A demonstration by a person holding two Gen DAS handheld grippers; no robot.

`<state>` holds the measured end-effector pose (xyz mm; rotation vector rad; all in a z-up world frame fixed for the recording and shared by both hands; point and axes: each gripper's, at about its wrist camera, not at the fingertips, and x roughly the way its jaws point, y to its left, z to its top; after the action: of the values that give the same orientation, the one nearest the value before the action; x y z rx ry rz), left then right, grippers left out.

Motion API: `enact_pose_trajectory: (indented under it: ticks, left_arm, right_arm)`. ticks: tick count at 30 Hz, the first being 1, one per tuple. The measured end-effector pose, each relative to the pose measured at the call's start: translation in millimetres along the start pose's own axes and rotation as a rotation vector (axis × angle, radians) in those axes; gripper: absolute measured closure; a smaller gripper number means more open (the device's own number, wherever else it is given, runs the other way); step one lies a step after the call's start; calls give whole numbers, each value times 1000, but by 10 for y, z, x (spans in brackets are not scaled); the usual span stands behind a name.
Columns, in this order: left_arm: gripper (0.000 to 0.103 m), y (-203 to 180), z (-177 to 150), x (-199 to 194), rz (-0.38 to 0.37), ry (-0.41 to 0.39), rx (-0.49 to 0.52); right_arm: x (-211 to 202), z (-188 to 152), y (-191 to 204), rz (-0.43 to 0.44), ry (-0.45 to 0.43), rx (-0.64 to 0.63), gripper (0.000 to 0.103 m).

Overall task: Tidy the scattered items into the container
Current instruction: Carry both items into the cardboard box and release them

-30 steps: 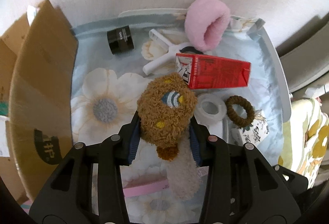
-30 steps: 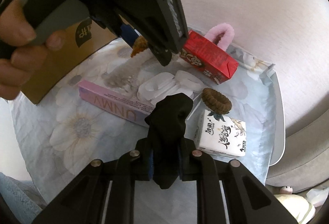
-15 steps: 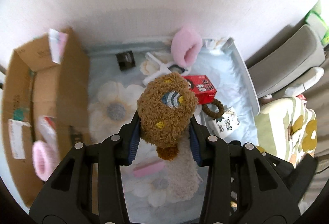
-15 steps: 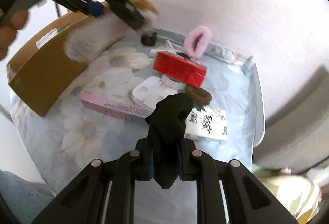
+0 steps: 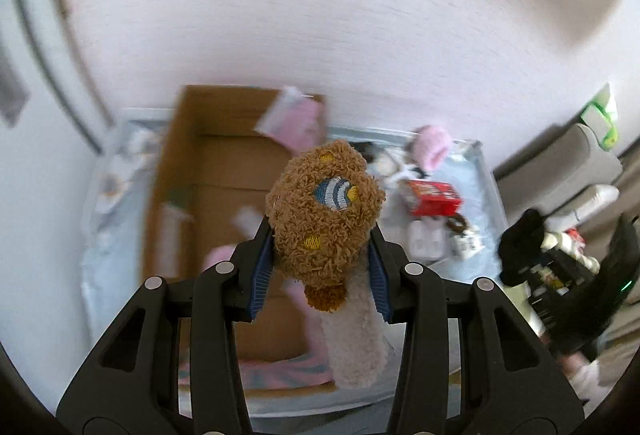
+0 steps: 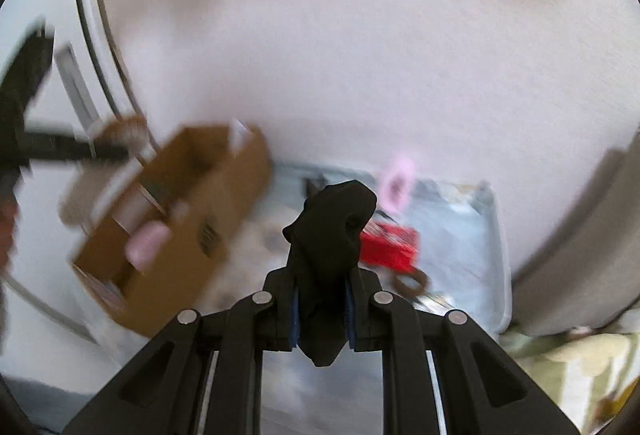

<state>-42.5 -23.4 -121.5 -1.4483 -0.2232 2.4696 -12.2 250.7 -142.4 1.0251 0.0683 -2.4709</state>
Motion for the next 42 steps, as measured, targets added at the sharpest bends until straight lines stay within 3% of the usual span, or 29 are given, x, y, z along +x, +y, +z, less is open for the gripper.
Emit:
enact_pose_trajectory:
  ticks: [4,9,18,25,42]
  left_arm:
    - [65,328,-91,-121,41,-14,-24]
    - [64,582,-201,-168,39,-5,-33]
    - [64,697,-540,322,36,84,-20]
    - [64,773,-638,496,28,103,-2]
    - [64,790,-543,456,11,30,-1]
  right_arm:
    - [21,254,345,95,-31,-26,87]
    - [217,402,858,165,-5,-112,87]
    - [791,20,1515,225,177,-211,87]
    - [952,-63,1581,213,242,-218,87]
    - [998,-83,1755,191,264,-250,87]
